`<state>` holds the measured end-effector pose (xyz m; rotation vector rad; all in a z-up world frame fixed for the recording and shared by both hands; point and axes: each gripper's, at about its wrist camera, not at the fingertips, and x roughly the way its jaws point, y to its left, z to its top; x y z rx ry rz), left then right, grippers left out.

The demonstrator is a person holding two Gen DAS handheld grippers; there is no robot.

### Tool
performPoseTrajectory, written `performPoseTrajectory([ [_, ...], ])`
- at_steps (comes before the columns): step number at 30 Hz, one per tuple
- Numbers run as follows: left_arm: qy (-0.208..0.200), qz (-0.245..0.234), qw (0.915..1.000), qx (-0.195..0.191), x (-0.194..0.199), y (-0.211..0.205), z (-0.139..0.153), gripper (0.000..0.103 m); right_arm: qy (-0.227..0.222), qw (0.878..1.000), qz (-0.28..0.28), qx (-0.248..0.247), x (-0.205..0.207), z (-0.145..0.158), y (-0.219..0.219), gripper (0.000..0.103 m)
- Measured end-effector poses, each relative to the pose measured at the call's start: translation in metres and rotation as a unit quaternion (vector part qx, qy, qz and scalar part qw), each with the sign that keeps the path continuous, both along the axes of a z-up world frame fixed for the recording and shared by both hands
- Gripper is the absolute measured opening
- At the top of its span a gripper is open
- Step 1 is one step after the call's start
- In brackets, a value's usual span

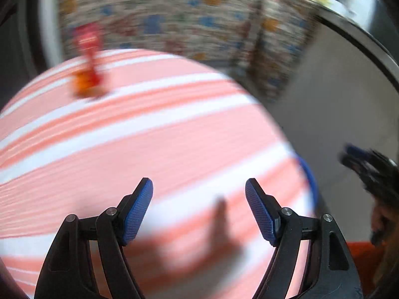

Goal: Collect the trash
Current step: 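Move both tools back over the table toward the last items, then grasp the orange-and-white wrapped snack with the left tool while the right tool grasps the red bar wrapper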

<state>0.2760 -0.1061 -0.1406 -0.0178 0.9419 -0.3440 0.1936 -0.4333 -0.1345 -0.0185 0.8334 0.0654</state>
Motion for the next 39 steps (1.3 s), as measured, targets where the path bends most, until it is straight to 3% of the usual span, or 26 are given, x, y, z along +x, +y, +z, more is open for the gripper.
performPoseTrajectory([
  [6, -0.022, 0.070, 0.9973, 0.002, 0.047, 0.088, -0.008, 0.078, 0.010, 0.993, 0.118, 0.011, 0.009, 0.003, 0.122, 0.047],
  [14, -0.038, 0.055, 0.9978, -0.001, 0.134, 0.106, -0.014, 0.073, 0.038, 0.985, 0.171, 0.003, 0.019, -0.027, 0.204, 0.047],
  [21, -0.052, 0.052, 0.9973, 0.004, 0.166, 0.110, -0.016, 0.068, 0.032, 0.981, 0.188, -0.019, 0.020, -0.035, 0.216, 0.049],
  [25, -0.037, 0.041, 0.9984, -0.010, 0.187, 0.107, -0.026, 0.066, 0.029, 0.981, 0.190, -0.015, 0.023, -0.037, 0.214, 0.052],
  [28, -0.029, 0.024, 0.9986, -0.036, 0.191, 0.105, -0.028, 0.047, 0.022, 0.981, 0.191, -0.017, 0.021, -0.037, 0.215, 0.053],
  [30, -0.027, 0.007, 0.9987, -0.041, 0.193, 0.100, -0.028, 0.022, 0.020, 0.981, 0.191, -0.017, 0.019, -0.038, 0.215, 0.053],
  [34, -0.043, -0.005, 0.9988, -0.022, 0.188, 0.091, -0.023, 0.015, 0.012, 0.982, 0.190, -0.018, 0.015, -0.039, 0.219, 0.053],
  [39, -0.037, 0.046, 0.9981, -0.019, 0.154, 0.115, -0.020, 0.015, 0.009, 0.981, 0.191, -0.020, 0.015, -0.039, 0.219, 0.053],
])
